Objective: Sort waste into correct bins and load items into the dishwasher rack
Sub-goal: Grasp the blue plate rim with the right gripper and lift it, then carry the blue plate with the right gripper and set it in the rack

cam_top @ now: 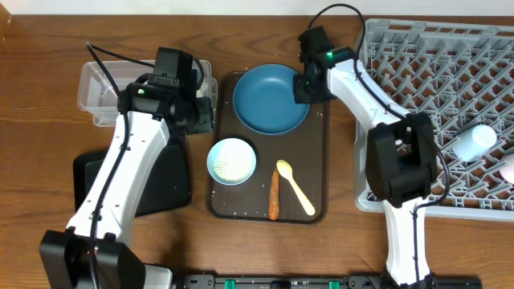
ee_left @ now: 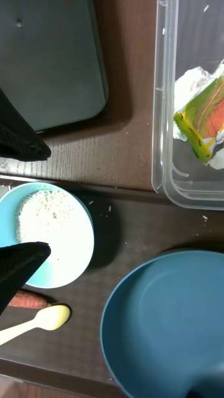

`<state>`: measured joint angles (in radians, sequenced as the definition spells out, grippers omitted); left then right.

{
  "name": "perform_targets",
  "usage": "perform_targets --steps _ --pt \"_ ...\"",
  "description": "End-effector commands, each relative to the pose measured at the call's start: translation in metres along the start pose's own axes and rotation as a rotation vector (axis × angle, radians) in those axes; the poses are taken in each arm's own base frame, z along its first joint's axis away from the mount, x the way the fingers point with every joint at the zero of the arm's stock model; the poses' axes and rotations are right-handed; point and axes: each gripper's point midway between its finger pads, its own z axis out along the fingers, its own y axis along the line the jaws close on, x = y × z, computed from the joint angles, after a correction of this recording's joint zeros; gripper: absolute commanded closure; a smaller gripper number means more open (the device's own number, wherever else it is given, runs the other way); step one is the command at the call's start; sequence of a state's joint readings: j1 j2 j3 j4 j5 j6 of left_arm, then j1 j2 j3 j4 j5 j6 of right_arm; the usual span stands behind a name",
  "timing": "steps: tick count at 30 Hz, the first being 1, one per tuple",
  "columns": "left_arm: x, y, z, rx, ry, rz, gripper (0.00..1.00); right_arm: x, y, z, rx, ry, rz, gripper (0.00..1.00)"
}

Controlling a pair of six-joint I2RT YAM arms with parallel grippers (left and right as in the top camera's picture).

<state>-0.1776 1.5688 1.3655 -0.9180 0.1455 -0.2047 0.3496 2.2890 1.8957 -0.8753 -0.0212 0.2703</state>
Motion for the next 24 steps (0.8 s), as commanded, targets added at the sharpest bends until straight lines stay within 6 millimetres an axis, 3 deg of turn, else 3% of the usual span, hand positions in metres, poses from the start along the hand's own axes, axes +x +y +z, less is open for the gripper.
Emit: perform_targets --steps 1,7,10,11,18,24 --pt "0.003 0.006 0.0 -0.021 0.003 0.008 0.55 -0.04 -0.027 -0.072 0.047 -0.174 -0.028 0.99" --pt "0.002 0.006 0.0 -0.023 -0.001 0.008 0.55 -0.076 -0.096 -0.188 0.21 -0.438 0.004 0.99" --pt "0.002 0.006 0.0 -0.023 -0.001 0.008 0.55 -0.082 -0.144 -0.237 0.371 -0.527 0.017 0.99" --pt "0.002 0.006 0.0 -0.023 -0.001 0.008 0.55 -0.081 -0.169 -0.257 0.454 -0.552 0.037 0.99" --pt "0.002 0.006 0.0 -0.023 -0.001 0.008 0.55 -0.05 -0.3 -0.334 0.956 -0.586 0.293 0.99" --pt "0.002 0.006 0.0 -0.023 0.0 0.008 0.55 -0.037 -0.366 -0.361 1.104 -0.596 0.381 0.99"
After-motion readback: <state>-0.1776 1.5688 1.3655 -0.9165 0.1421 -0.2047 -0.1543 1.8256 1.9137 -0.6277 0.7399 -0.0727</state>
